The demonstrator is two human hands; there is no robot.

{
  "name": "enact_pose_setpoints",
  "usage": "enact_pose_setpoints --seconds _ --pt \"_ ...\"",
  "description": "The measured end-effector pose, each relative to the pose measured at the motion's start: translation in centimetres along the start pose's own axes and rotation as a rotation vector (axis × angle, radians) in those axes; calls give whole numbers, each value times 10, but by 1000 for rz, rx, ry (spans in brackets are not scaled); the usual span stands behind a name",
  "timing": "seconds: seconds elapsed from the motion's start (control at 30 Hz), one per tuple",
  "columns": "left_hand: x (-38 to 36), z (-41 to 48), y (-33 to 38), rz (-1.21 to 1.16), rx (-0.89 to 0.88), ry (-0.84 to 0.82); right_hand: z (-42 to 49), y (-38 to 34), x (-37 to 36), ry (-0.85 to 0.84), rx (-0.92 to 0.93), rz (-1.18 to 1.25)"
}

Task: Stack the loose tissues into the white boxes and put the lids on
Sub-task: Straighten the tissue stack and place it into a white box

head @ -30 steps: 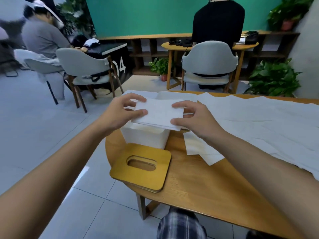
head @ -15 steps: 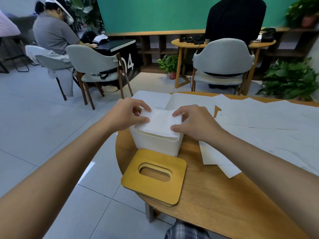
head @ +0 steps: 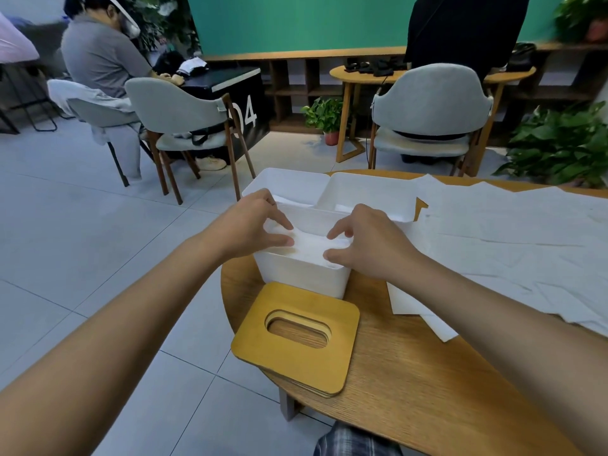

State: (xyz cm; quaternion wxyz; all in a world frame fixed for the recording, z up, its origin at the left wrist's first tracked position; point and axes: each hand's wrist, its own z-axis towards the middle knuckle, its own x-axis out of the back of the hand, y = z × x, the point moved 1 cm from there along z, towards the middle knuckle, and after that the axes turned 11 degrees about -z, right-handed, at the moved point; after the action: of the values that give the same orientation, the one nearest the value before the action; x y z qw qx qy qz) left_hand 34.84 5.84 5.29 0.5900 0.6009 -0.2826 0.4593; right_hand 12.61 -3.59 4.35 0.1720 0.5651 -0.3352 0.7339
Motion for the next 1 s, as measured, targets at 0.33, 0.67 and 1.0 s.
enact_pose_setpoints --seconds 0.33,0.67,1.0 --pt "13 -10 52 -111 -182 4 -37 22 19 106 120 206" --pt "-37 -1 140 -234 -255 -69 -101 100 38 43 -3 105" --pt "-143 26 205 -137 -277 -118 -150 195 29 -17 -177 85"
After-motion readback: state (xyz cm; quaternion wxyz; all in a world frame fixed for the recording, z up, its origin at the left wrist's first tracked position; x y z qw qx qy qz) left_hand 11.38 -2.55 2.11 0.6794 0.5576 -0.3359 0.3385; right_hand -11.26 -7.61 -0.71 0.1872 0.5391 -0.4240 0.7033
